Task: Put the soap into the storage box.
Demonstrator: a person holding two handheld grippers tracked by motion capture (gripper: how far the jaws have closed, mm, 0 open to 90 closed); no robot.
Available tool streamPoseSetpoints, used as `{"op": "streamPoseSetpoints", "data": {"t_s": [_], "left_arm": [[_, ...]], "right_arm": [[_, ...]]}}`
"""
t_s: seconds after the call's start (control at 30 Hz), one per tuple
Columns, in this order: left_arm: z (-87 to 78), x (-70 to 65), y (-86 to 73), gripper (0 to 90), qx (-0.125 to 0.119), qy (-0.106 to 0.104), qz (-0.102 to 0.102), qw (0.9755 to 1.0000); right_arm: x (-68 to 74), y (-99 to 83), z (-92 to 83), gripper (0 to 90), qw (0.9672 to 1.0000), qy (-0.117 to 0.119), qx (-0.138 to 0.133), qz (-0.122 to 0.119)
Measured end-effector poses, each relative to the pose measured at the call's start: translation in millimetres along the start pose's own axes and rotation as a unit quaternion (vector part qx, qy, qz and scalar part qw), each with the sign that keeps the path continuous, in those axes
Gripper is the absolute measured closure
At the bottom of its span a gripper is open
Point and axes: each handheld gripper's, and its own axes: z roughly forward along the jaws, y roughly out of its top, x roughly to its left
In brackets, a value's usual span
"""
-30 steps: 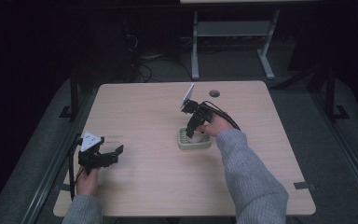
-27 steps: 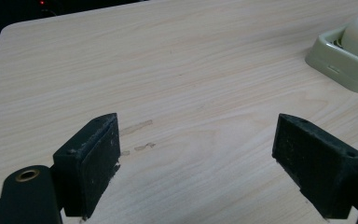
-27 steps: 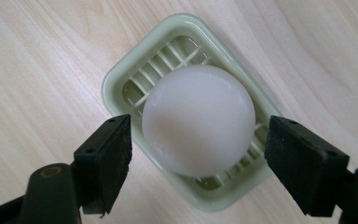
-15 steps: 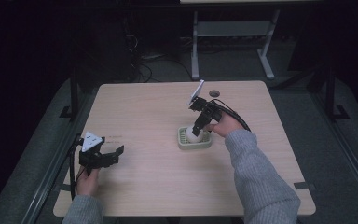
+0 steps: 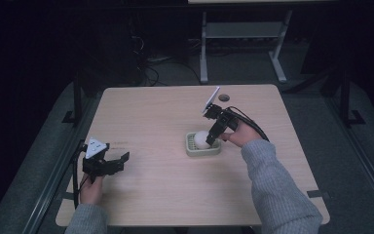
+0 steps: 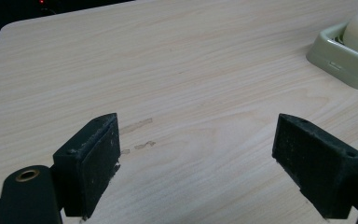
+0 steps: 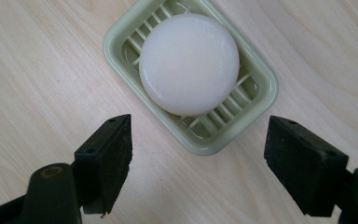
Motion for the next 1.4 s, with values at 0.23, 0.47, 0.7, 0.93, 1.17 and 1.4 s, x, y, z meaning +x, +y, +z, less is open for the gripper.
{"op": "streamPoseSetpoints", "data": {"t_s": [0.23,0.47,0.7,0.93,1.17,1.4], "left_arm": [[0.1,-0.2,-0.1,14.8,0.0,-0.001,-0.001,1.0],[-0.4,0.1,-0.2,14.8,-0.001,0.0,-0.001,1.0],[0.0,-0.6,-0.4,14.9,0.002,-0.001,0.0,1.0],[0.2,-0.4,-0.8,14.8,0.002,0.0,0.002,1.0],[-0.1,-0.5,-0.7,14.9,0.001,0.001,0.002,1.0],[-0.4,-0.3,-0.6,14.8,0.0,0.002,-0.001,1.0]], "right_arm": [[0.3,-8.7,-3.6,22.8,1.0,0.003,-0.007,0.004],[-2.7,-20.9,-3.3,22.9,0.9999,0.004,-0.01,0.005],[-5.3,-35.6,-3.3,23.0,0.9999,0.006,-0.012,0.011],[-7.6,-48.3,-5.6,23.0,0.9997,0.005,-0.015,0.02],[-9.5,-60.0,-7.2,23.0,0.9996,0.003,-0.016,0.024],[-10.6,-71.1,-7.9,23.0,0.9994,0.004,-0.018,0.031]]}}
